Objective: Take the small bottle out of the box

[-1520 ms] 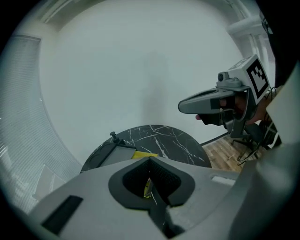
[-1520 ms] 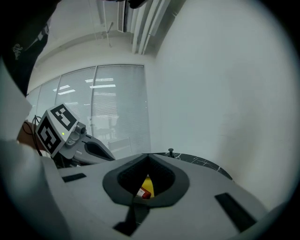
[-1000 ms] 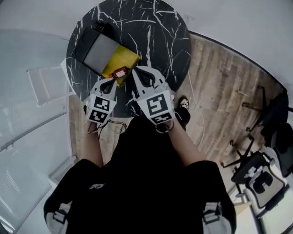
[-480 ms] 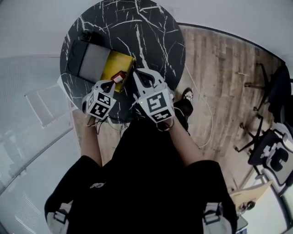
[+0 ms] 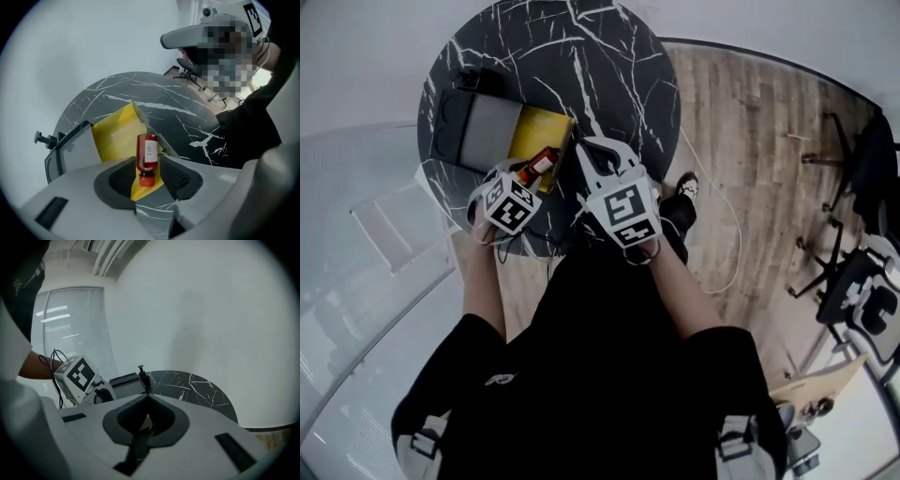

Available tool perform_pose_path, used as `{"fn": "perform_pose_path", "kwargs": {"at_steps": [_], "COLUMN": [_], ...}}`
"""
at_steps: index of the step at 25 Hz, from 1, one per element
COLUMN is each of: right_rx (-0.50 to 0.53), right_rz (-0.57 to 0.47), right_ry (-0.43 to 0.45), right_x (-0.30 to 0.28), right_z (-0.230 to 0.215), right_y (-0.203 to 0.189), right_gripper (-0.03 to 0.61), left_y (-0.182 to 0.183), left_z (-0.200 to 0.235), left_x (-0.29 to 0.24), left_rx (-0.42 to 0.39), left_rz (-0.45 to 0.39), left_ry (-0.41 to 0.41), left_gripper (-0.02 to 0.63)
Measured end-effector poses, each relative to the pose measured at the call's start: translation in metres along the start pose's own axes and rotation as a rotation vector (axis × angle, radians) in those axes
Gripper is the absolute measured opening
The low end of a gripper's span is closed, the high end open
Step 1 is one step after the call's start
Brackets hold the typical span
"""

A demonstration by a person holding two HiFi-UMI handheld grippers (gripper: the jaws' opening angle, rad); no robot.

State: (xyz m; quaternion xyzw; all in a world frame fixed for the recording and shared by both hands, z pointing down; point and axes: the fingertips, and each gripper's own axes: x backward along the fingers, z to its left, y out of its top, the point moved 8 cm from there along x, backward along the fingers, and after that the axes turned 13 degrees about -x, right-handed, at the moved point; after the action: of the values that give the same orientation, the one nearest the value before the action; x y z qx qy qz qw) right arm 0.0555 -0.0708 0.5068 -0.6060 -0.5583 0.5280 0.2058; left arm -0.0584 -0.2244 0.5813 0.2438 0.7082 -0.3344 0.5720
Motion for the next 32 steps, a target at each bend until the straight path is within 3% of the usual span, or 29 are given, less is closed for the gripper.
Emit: {"fn": "perform_pose_path", "kwargs": {"at_steps": [7, 14, 32], "right_rx": [-0.014, -0.024, -0.035], "right_rz": [0.011, 0.018, 0.04], "right_ry": [-0.02, -0.05, -0.063], "right_x": [-0.002, -0.002, -0.005], "right_z": [-0.003, -0.011, -0.017], "right_y": [-0.004, -0.008, -0.011], "right_gripper": [-0.005, -0.005, -0.005], "left_y": [0.0, 0.002, 0.007], "left_z": [0.006, 0.006, 0.011], "left_x": [-0.015, -0.033, -0.057], "left_rx": [-0.016, -0.07, -0.085], "left_rz": [-0.003, 0.034, 0.054], "left_ry": [-0.02, -0.055, -0.134], "left_gripper": [0.192, 0.201, 0.204]}}
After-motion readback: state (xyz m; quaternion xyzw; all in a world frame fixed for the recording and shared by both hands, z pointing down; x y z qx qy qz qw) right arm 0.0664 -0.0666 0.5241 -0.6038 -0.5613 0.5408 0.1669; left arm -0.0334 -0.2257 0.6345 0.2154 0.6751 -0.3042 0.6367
